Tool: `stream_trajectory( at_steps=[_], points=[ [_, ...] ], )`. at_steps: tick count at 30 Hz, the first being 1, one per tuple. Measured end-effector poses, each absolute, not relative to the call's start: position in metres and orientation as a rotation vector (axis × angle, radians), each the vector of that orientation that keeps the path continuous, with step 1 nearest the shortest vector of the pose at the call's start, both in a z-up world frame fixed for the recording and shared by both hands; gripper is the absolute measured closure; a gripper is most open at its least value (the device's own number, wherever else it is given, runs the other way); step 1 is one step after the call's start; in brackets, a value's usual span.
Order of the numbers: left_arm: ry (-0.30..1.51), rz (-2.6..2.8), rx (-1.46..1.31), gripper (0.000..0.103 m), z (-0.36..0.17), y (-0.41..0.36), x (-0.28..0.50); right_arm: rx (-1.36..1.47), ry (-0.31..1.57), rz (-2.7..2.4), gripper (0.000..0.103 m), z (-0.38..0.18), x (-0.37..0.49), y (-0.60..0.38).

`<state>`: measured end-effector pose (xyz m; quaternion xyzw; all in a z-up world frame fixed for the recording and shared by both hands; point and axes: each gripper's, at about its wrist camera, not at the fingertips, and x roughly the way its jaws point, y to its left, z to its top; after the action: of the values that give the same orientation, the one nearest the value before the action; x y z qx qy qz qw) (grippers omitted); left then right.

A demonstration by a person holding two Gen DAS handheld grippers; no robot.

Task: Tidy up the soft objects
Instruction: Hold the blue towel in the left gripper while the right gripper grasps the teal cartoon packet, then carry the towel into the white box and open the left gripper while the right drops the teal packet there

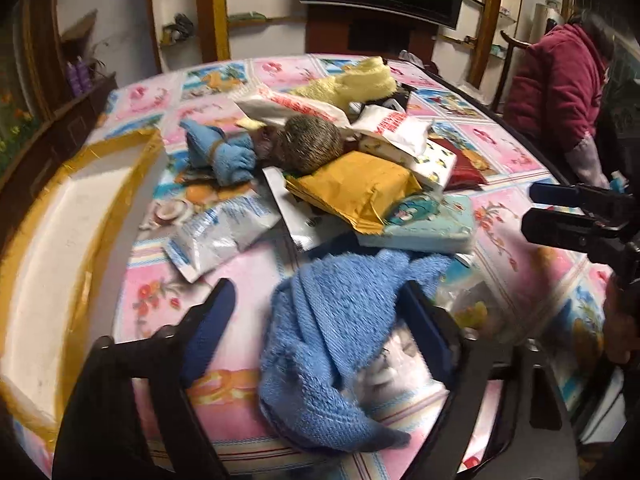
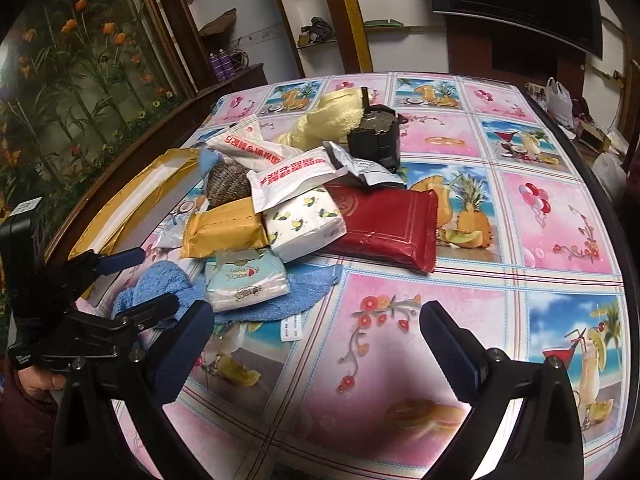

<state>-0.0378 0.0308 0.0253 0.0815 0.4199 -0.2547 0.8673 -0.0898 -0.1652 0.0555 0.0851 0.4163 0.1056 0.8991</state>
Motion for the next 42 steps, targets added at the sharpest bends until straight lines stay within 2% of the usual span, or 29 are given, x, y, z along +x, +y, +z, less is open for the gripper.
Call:
stream_trajectory(
  at_steps=[2,7,16,17,18,21,22,23,24,27,33,34,35,42],
  points=[
    [0.894,-0.579,0.14,0.033,0.024,0.032,-0.038,0.171,0.872,0.233,0.001,0.054,-0.088,-0.159],
    [0.899,-0.6,0.112,0.033,0.025,0.035,-0.037,0.095,0.875,0.235,0.005,0.056,-0.079,-0.134],
    [0.978,-0.685,0.009,0.033,0.014,0.041,-0.022,-0.029,0.927,0.241,0.005,0.054,-0.045,-0.099],
    [0.981,-0.695,-0.017,0.033,0.014,0.045,-0.021,-0.035,0.935,0.245,0.007,0.052,-0.042,-0.097],
    [0.983,-0.7,-0.043,0.033,0.014,0.049,-0.019,-0.044,0.945,0.25,0.016,0.05,-0.04,-0.095],
    [0.978,-0.699,-0.1,0.033,0.016,0.06,-0.017,-0.06,0.975,0.264,0.03,0.044,-0.037,-0.09],
    [0.974,-0.697,-0.116,0.033,0.017,0.064,-0.016,-0.063,0.983,0.271,0.036,0.043,-0.037,-0.088],
    [0.973,-0.697,-0.131,0.033,0.017,0.067,-0.015,-0.061,0.993,0.28,0.049,0.041,-0.036,-0.087],
    [0.973,-0.694,-0.147,0.033,0.017,0.068,-0.014,-0.053,1.001,0.291,0.053,0.041,-0.036,-0.086],
    [1.004,-0.67,-0.155,0.033,0.012,0.064,-0.009,-0.052,0.999,0.293,0.058,0.041,-0.037,-0.084],
    [0.985,-0.67,-0.068,0.032,0.01,0.041,-0.017,-0.023,1.01,0.296,0.059,0.043,-0.046,-0.092],
    [0.984,-0.674,-0.067,0.034,0.01,0.04,-0.018,-0.021,1.01,0.29,0.059,0.044,-0.047,-0.093],
    [0.983,-0.682,-0.076,0.049,0.009,0.04,-0.02,-0.014,1.011,0.287,0.059,0.044,-0.05,-0.096],
    [0.944,-0.673,-0.154,0.051,0.023,0.058,-0.035,0.075,0.974,0.271,0.063,0.054,-0.069,-0.117]
  ],
)
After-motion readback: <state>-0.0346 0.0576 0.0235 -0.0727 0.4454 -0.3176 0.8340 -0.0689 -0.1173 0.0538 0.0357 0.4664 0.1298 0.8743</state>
